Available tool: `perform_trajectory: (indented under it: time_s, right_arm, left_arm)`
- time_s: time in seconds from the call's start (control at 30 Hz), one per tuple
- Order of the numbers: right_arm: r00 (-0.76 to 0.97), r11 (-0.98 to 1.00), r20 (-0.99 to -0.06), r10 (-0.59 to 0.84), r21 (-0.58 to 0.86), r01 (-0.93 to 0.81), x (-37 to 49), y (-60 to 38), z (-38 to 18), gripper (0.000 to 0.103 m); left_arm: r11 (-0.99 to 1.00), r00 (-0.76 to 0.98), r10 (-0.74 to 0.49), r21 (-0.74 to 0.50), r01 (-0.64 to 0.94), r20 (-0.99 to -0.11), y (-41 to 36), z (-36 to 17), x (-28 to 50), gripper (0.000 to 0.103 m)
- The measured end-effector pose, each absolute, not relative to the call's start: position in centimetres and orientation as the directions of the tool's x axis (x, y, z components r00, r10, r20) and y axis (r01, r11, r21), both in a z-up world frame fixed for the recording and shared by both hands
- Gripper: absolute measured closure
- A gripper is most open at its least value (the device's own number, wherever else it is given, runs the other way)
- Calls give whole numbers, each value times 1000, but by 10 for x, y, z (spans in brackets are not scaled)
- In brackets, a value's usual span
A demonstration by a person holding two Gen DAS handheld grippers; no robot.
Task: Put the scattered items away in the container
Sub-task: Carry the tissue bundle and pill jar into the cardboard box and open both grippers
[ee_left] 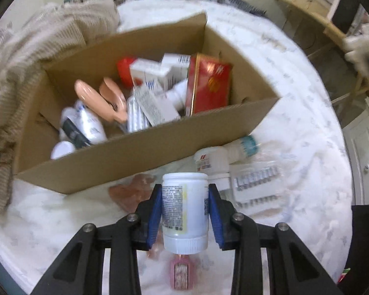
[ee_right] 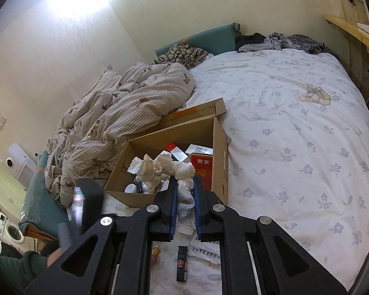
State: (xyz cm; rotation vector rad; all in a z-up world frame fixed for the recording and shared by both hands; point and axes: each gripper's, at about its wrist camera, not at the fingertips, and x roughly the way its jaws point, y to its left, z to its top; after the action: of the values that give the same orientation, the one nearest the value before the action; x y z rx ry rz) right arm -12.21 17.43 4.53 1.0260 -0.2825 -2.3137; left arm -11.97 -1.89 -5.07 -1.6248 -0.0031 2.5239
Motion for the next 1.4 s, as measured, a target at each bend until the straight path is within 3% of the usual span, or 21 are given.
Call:
perform_trajectory:
  time_s: [0.37, 0.6, 0.7, 0.83, 0.97, 1.27, 1.4]
  right_arm:
    - [-513, -781, -589, -624, 455, 427, -117, 177, 42, 91]
    - [-437, -554, -382, -814, 738, 386, -133, 205, 29, 91]
    - [-414, -457, -296, -861, 808, 373, -143, 209, 19, 91]
    - [-412, -426, -266, -872, 826, 369, -152, 206, 10, 91]
    - [-386, -459, -314, -867, 805, 376, -163, 186, 4, 91]
    - [-345, -657, -561, -753, 609, 443, -195, 103, -21, 91]
    - [-340, -699, -618, -709, 549, 459, -203, 80, -36, 90]
  left_arm:
    - [-989, -629, 150, -124, -85, -763, -40, 26, -104, 68]
    - [-963, -682, 252, -248, -107, -687, -57, 38, -128, 68]
    - [-957, -689, 274, -261, -126, -671, -58, 33, -141, 68]
    - [-944, -690, 304, -307, -122, -657, -66, 23, -147, 68]
    - [-931, -688, 308, -357, -77, -657, -82, 18, -157, 68]
    - [-903, -631, 286, -423, 75, -721, -116, -11, -182, 68]
    - [-918, -616, 256, -387, 87, -745, -116, -18, -191, 68]
